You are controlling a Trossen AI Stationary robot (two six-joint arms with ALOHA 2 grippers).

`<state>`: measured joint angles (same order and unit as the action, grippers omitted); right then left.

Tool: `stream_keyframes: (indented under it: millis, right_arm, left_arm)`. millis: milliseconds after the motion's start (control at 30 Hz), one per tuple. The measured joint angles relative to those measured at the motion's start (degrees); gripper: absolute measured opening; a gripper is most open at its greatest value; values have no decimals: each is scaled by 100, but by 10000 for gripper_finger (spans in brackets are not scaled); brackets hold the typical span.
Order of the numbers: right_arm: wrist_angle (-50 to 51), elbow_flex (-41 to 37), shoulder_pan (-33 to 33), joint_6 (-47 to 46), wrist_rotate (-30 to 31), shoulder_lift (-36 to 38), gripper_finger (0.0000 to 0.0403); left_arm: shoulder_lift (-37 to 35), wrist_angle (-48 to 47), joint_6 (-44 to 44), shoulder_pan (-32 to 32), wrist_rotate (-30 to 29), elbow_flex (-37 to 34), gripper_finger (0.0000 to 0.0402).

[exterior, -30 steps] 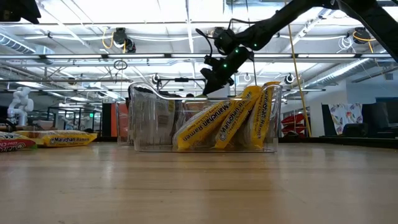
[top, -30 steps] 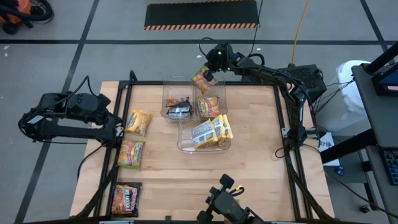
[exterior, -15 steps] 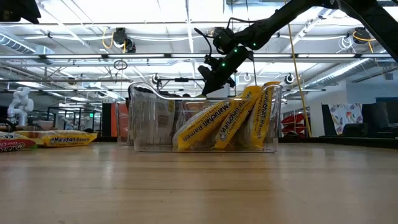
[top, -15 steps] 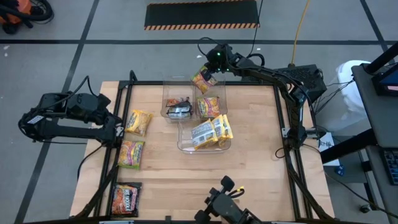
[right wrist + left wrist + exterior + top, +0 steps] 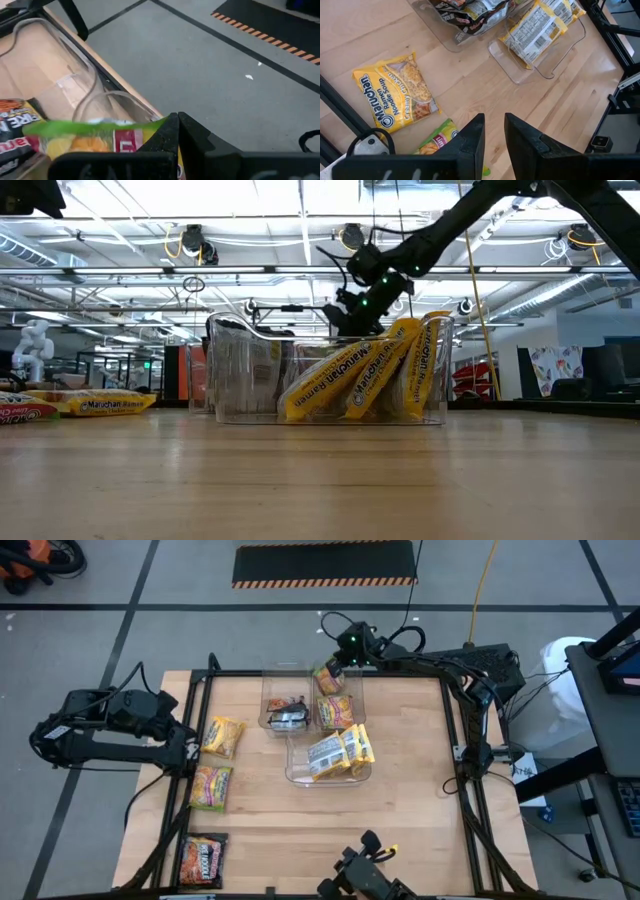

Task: Sort Maruchan noodles
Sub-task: Put the green noodle pack into the top right transparent bin

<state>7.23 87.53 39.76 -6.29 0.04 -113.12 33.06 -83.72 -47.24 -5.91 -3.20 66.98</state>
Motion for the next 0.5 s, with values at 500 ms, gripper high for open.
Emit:
stream_keyframes:
  millis: [500]
  right_arm:
    - [-952,-593,-127,-200,95,154,0]
  left_arm:
    - [-2,2,-7,0,2,0,79]
